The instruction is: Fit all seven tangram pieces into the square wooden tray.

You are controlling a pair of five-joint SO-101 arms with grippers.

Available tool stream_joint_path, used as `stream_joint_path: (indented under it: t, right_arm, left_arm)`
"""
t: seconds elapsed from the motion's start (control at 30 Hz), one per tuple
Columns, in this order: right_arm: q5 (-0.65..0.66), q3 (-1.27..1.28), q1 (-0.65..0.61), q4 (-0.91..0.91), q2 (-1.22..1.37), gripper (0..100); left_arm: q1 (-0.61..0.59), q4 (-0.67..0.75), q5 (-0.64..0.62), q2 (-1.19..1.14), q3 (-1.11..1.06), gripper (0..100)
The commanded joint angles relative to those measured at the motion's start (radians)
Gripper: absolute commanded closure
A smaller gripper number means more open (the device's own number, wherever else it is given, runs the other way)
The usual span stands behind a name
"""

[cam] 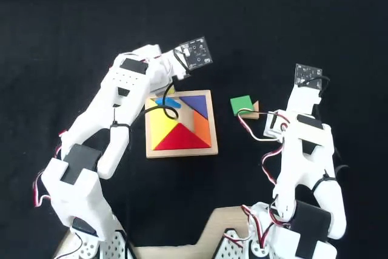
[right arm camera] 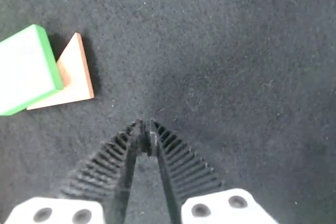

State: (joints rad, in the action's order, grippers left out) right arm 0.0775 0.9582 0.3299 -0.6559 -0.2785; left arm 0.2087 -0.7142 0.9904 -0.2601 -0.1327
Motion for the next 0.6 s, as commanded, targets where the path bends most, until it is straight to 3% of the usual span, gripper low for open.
stream_joint_path:
  t: [0.0, 0.3, 0.57]
  right_arm:
    - [0.0, -0.059, -0.014, 0.018, -0.002, 98.7]
    - [0.0, -0.059, -0.014, 0.018, -0.002, 98.7]
    - [0.0, -0.059, -0.014, 0.018, -0.002, 98.7]
  left_arm:
    - [-0.016, -0.031, 0.0, 0.009, 0.031, 73]
    - [-0.008, -0.038, -0.006, 0.02, -0.042, 73]
    - [0.002, -0.13, -0.009, 0.023, -0.027, 73]
